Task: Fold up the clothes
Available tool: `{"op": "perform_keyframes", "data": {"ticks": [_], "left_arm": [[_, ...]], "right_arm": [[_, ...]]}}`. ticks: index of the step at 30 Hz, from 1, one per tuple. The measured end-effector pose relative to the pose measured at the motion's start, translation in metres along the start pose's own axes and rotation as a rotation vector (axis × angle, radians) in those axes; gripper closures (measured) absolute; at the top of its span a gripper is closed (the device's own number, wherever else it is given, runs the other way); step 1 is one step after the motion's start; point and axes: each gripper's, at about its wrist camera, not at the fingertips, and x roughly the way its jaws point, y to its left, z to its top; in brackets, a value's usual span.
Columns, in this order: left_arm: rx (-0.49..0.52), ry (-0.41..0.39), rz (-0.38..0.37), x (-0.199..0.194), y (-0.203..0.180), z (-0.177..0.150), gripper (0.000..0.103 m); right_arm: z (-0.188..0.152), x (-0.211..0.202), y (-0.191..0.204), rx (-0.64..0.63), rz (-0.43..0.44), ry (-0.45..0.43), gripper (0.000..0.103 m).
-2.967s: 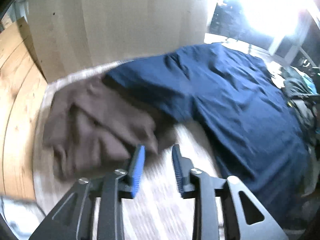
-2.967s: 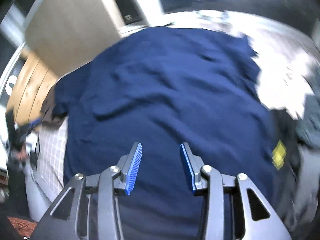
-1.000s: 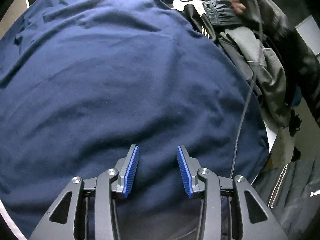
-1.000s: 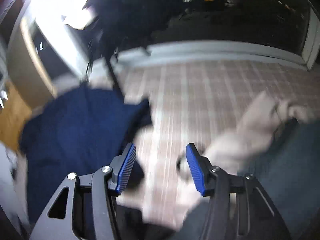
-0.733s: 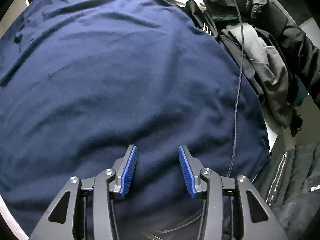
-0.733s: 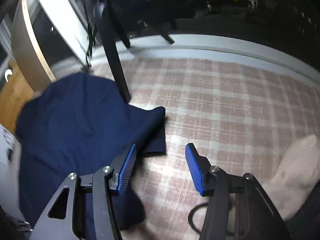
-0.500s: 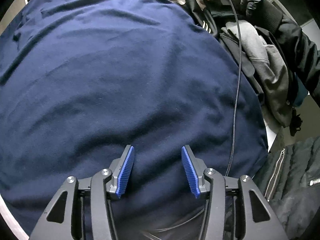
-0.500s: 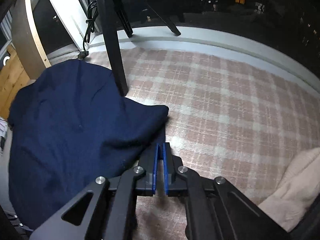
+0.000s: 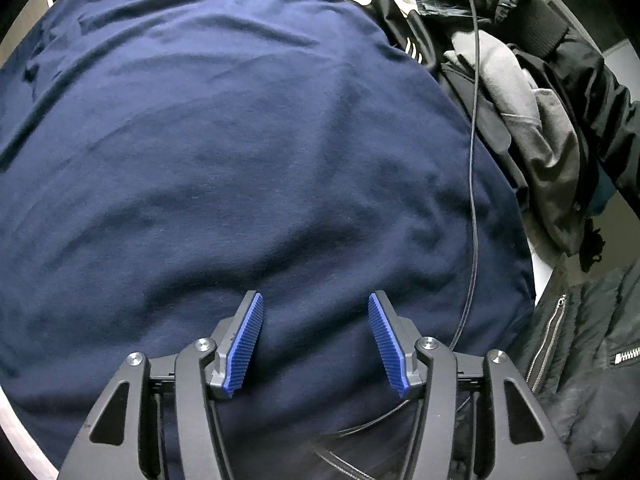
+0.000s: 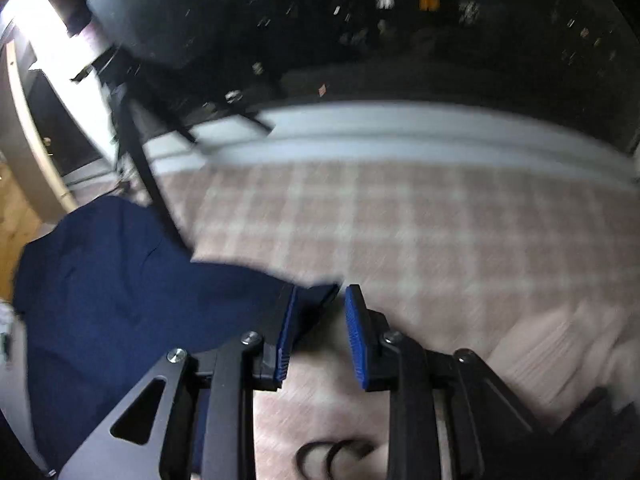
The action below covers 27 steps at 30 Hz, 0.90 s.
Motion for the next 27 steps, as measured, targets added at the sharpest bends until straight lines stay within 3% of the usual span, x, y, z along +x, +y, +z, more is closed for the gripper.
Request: {"op": "perform_keyframes", "data": {"ticks": [3, 9, 11, 15, 18, 21, 23, 24, 25, 27], "left_arm": [[-0.004, -0.003, -0.005, 0.000, 0.001, 0.001, 0.050], [-0.003, -0.013, -0.039, -0.001, 0.002, -0.004, 0.044], [0.007, -0.010, -0.038, 0.000, 0.001, -0.006, 0.044], [0.033, -0.001, -0.026, 0.000, -0.003, -0.010, 0.043], [0.041, -0.001, -0.034, 0.000, -0.004, -0.014, 0.043], [0.044, 0.002, -0.040, 0.000, -0.004, -0.018, 0.043], [0.048, 0.004, -0.045, -0.001, -0.005, -0.021, 0.044], [0.052, 0.004, -0.045, -0.001, -0.005, -0.023, 0.044], [0.056, 0.004, -0.045, -0.001, -0.006, -0.025, 0.043], [0.062, 0.004, -0.045, -0.001, -0.006, -0.027, 0.043]], "right_arm": [[-0.026, -0.001, 0.000, 0.078, 0.195, 0.112, 0.079], [-0.084, -0.007, 0.035, -0.094, 0.203, 0.216, 0.078], [-0.091, -0.008, 0.046, -0.156, 0.195, 0.198, 0.068], [-0.095, -0.008, 0.061, -0.230, 0.200, 0.178, 0.068], [-0.092, -0.014, 0.061, -0.235, 0.215, 0.168, 0.099], [-0.080, -0.034, 0.052, -0.217, 0.156, 0.094, 0.099], [-0.072, -0.066, 0.033, -0.158, 0.091, -0.012, 0.099], [-0.072, -0.076, 0.029, -0.158, 0.057, -0.039, 0.097], [-0.075, -0.075, 0.028, -0.163, 0.051, -0.009, 0.091], [-0.082, -0.070, 0.028, -0.171, 0.044, 0.058, 0.071]]}}
